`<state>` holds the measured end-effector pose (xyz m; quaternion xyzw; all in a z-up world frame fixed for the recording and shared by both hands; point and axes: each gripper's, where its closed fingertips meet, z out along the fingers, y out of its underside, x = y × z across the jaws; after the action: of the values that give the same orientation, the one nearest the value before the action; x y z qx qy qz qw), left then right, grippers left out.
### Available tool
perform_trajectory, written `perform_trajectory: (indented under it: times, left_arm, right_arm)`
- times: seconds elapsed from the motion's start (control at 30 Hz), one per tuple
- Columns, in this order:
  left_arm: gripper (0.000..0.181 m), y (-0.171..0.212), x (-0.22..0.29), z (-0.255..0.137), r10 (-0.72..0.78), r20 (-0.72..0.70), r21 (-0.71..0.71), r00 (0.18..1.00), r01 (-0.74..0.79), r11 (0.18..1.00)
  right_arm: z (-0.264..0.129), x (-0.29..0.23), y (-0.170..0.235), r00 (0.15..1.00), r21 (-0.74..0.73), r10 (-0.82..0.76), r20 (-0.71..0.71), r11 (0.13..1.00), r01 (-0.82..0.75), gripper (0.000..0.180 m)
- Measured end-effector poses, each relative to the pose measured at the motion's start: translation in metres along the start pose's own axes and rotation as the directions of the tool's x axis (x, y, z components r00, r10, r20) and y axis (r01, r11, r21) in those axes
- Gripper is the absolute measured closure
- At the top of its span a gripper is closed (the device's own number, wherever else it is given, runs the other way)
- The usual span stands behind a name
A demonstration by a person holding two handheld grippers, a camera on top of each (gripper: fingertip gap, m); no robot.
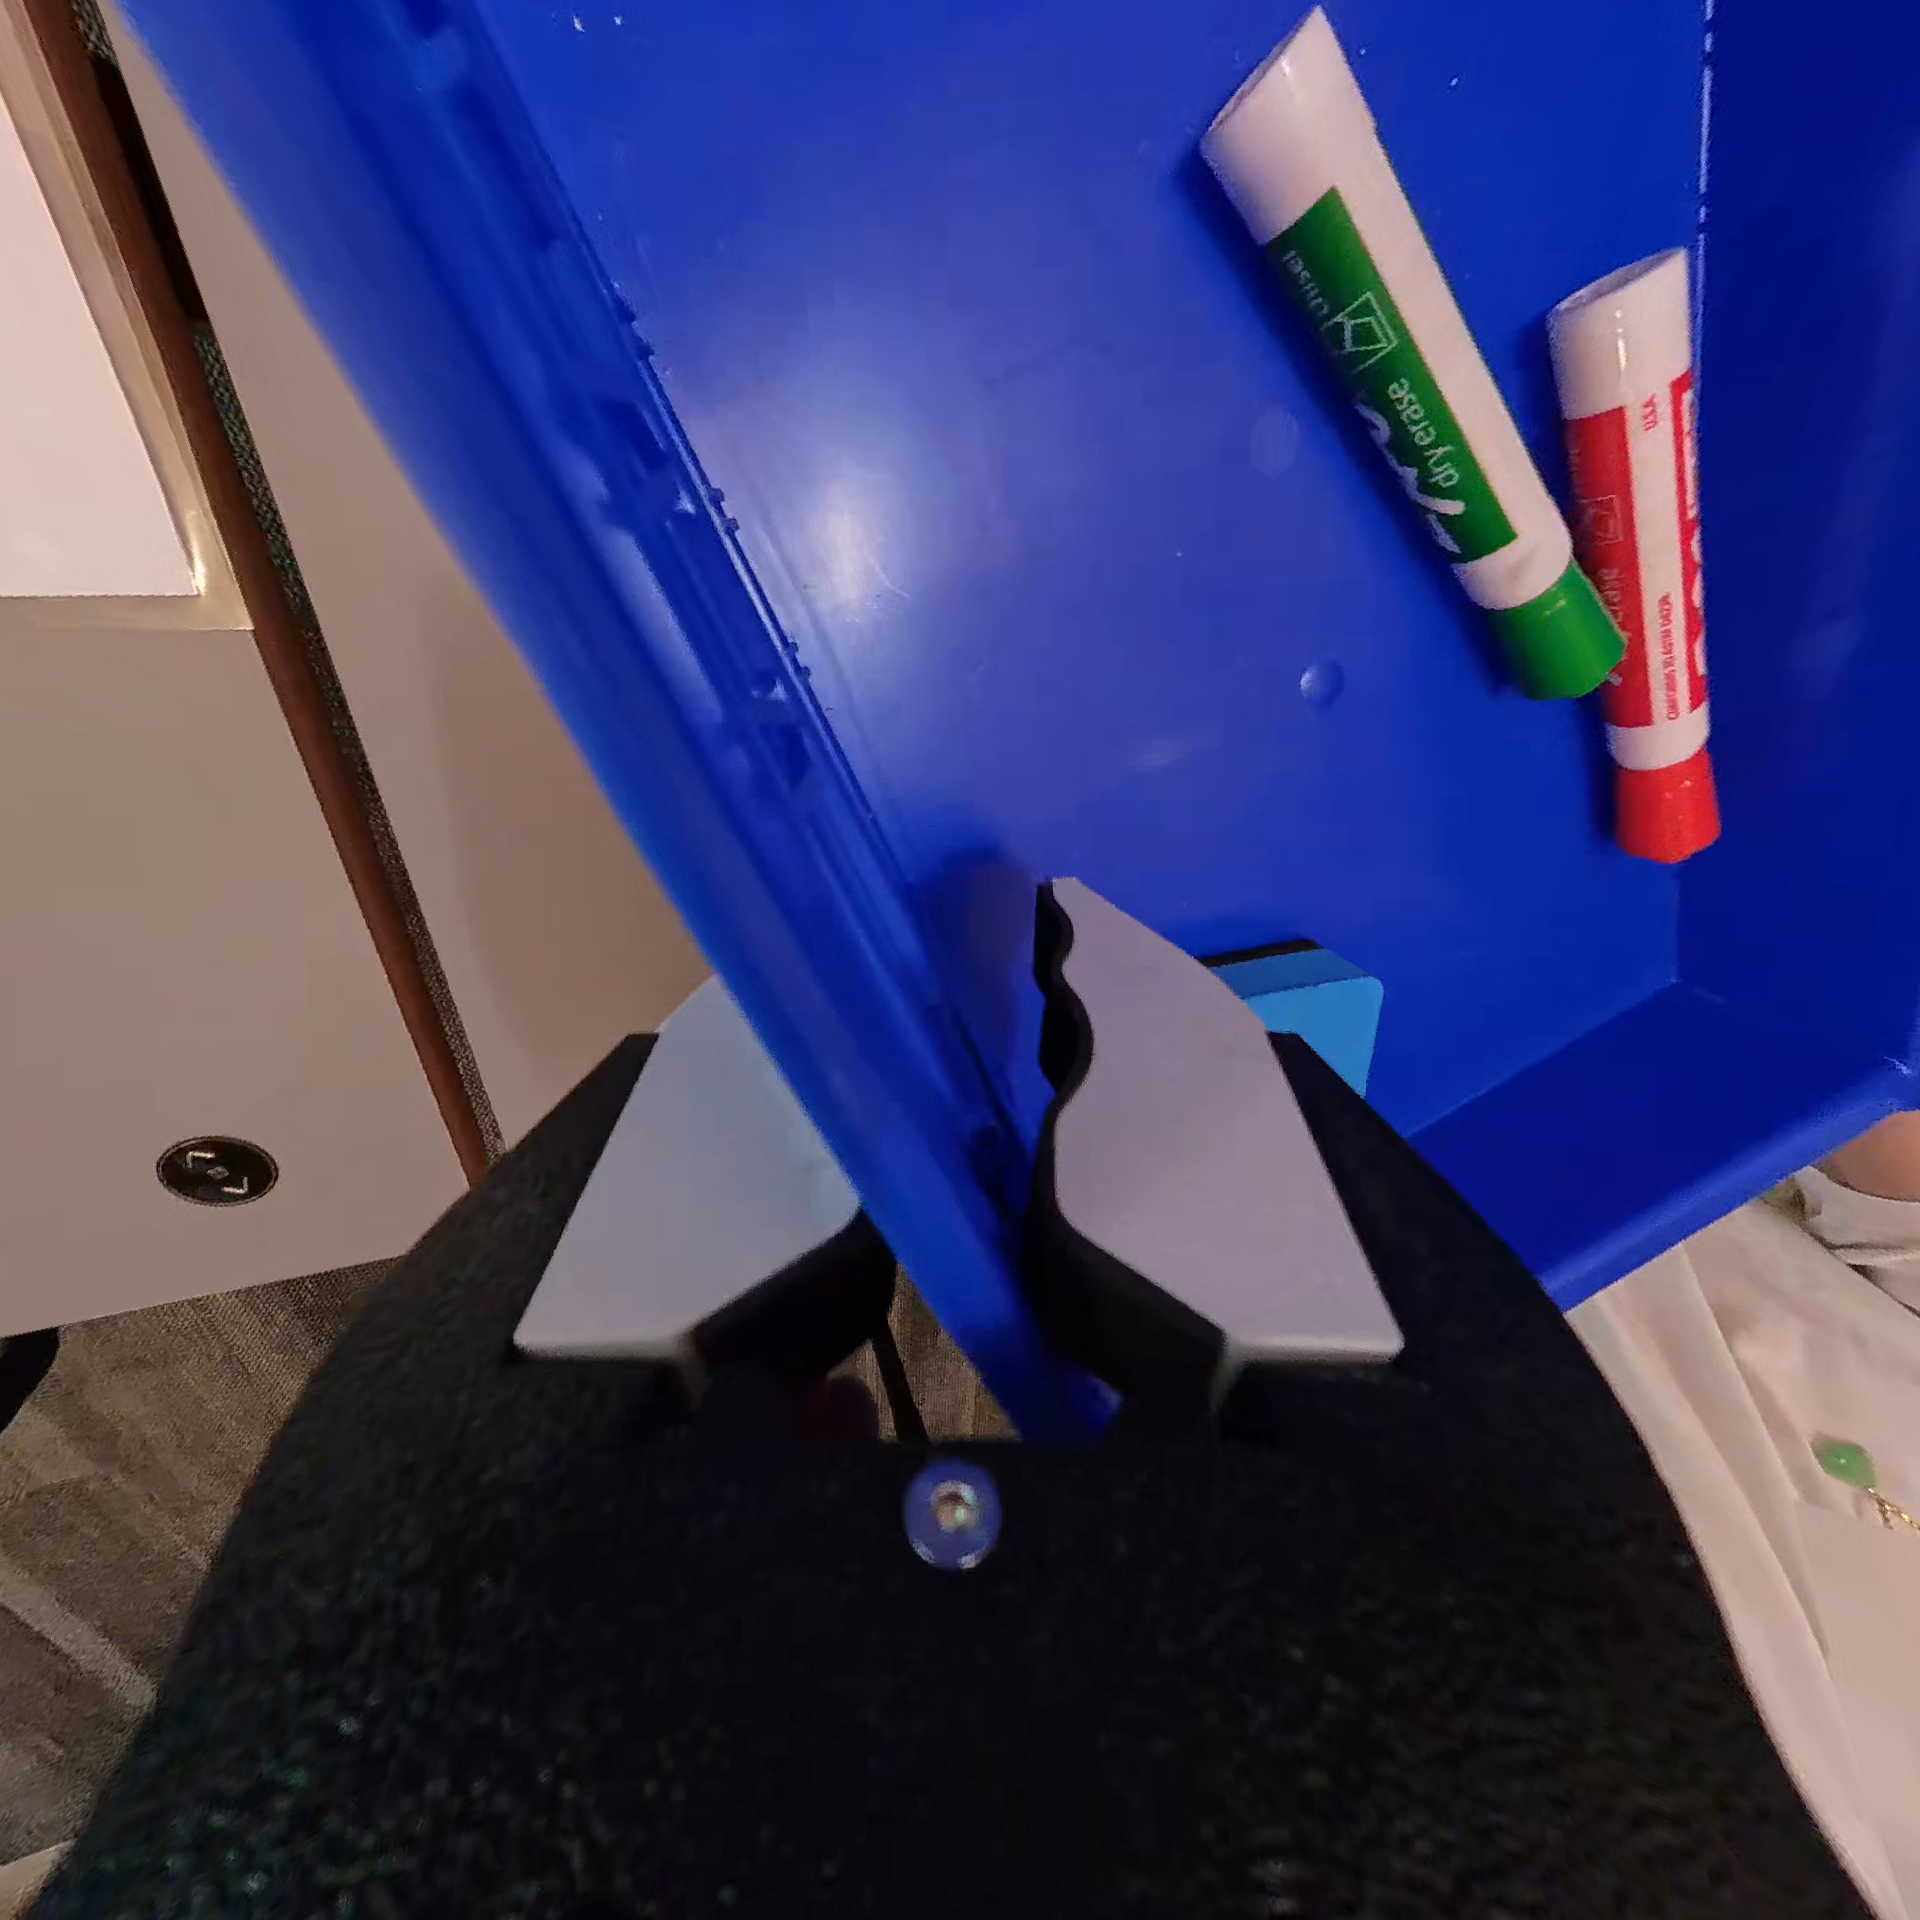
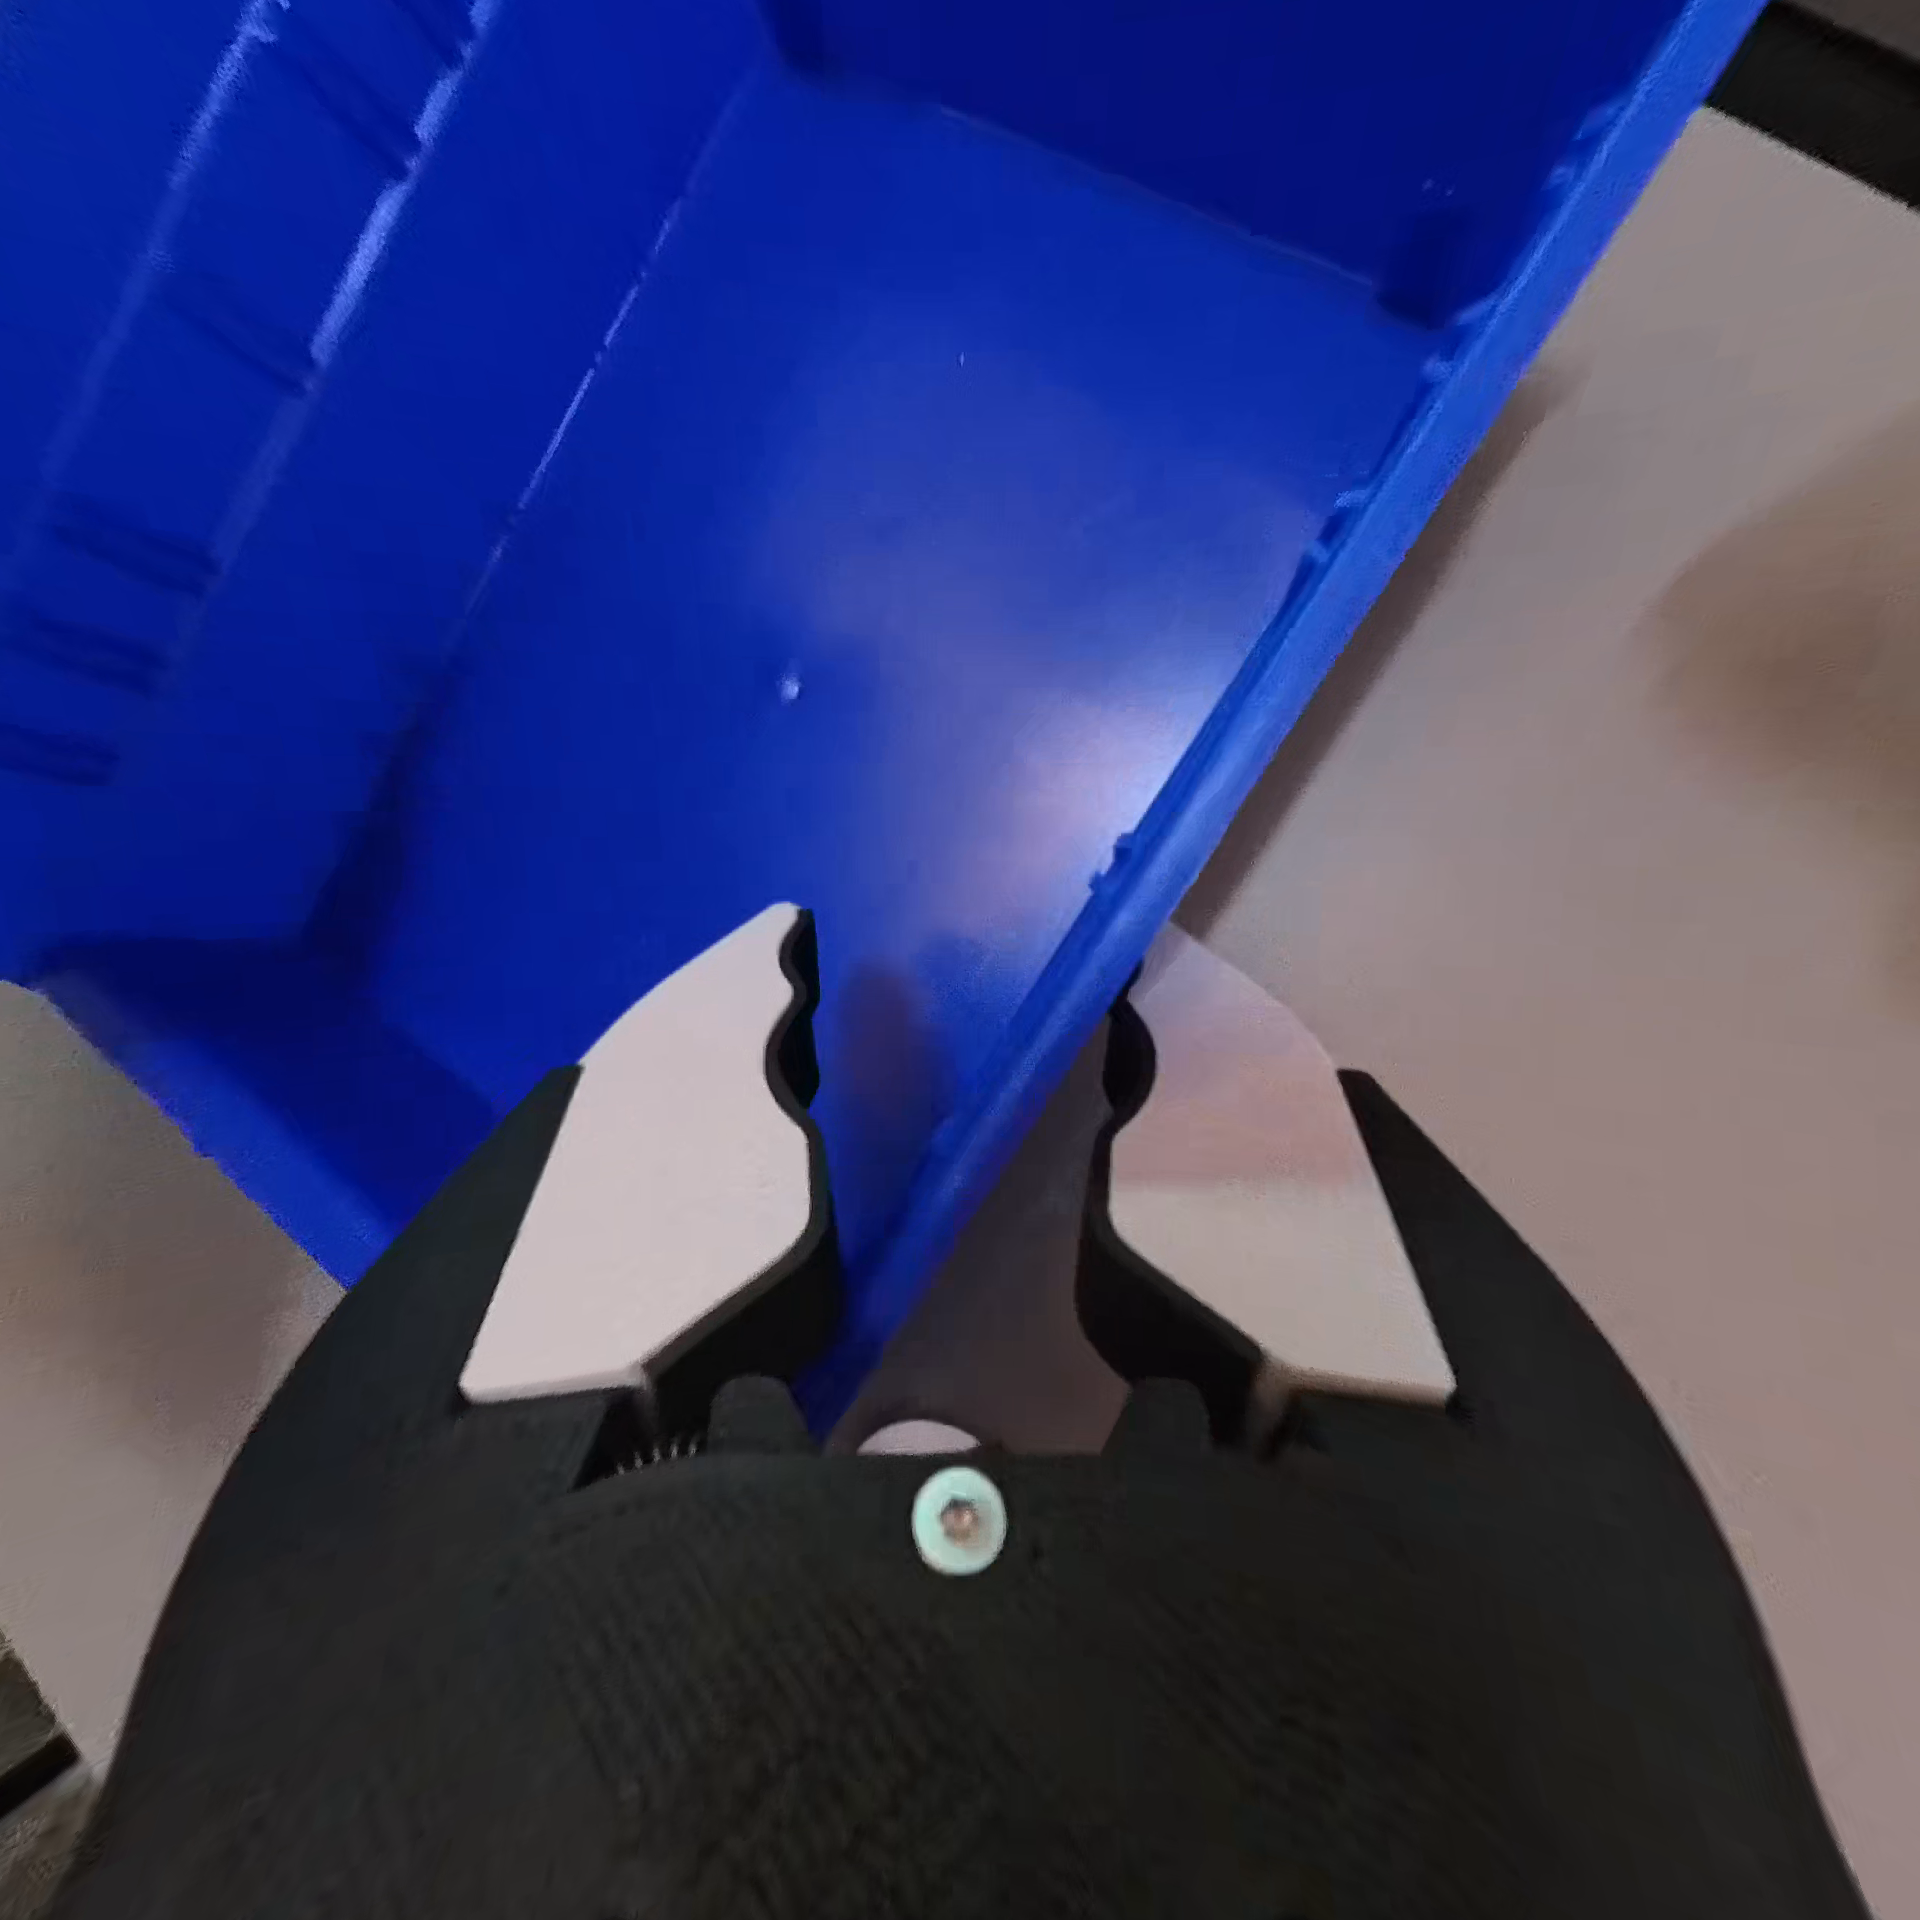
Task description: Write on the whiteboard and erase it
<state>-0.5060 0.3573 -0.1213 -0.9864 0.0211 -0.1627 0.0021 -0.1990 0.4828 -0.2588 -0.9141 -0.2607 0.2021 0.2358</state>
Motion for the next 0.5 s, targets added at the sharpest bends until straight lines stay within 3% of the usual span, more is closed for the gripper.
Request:
perform_trajectory:
  times: [0.1,0.27,0.5]
  left_arm:
    - [0.155,0.003,-0.013,0.011,-0.011,-0.009,-0.011,1.000,0.011,1.000]
    - [0.155,0.006,-0.026,0.025,-0.024,-0.037,-0.016,0.999,0.024,1.000]
    - [0.156,0.014,-0.041,0.011,-0.023,-0.033,0.001,0.999,0.023,1.000]
  right_arm:
    - [0.008,0.009,0.009,0.996,-0.099,-0.046,-0.072,0.994,0.039,0.145]
    - [0.004,0.008,0.003,0.996,-0.102,-0.025,-0.082,0.995,0.017,0.150]
    - [-0.056,-0.009,-0.003,0.998,-0.090,0.011,0.069,0.996,-0.005,0.148]
